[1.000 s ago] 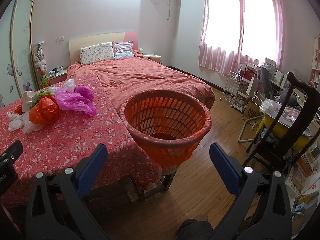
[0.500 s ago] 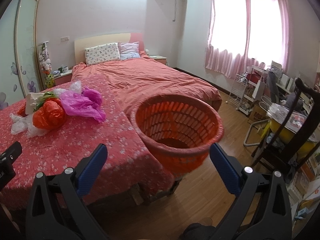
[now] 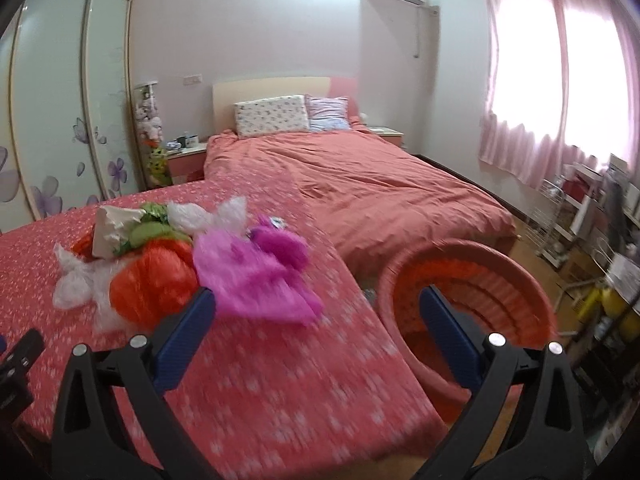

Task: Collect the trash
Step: 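Grasp the pink plastic bag with the right tool while the left tool grasps the clear bag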

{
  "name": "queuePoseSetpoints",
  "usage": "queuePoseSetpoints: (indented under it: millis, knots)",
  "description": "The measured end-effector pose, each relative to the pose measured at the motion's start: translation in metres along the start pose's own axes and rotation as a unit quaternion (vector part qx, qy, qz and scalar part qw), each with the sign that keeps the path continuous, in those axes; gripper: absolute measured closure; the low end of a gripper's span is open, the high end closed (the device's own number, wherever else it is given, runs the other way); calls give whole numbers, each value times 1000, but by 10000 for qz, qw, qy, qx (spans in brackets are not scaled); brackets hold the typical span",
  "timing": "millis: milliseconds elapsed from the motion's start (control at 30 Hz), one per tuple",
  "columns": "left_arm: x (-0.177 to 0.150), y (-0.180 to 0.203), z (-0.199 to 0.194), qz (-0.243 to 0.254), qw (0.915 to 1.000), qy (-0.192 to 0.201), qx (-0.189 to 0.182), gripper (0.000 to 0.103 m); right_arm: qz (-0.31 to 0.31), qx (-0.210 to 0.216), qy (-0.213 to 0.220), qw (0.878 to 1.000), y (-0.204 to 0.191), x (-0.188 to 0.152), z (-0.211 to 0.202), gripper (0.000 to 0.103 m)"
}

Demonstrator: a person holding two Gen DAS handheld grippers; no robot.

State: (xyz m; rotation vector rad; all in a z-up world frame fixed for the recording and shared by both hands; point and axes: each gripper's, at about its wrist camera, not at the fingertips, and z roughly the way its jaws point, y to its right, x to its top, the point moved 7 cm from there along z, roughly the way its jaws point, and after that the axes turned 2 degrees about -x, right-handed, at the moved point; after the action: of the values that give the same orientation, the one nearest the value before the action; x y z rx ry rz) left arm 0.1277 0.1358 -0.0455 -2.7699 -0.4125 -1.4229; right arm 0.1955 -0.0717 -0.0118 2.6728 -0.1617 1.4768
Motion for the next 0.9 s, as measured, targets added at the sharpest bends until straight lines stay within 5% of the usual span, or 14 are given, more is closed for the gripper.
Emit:
queuePoseSetpoints:
  millis: [400,700,900]
  knots:
    - [40,-48,46,-37,9997,19,239,2,404,263,-913,9947,-23,14,116,37]
    - [49,-63,86,-100,9993,-344,84,15,226,384,-1312,9904,-34,-6,147,44]
    - [55,-64,112,-284,9971,-700,-73,21,271,437,-1289,9903,-32,-11,149,60]
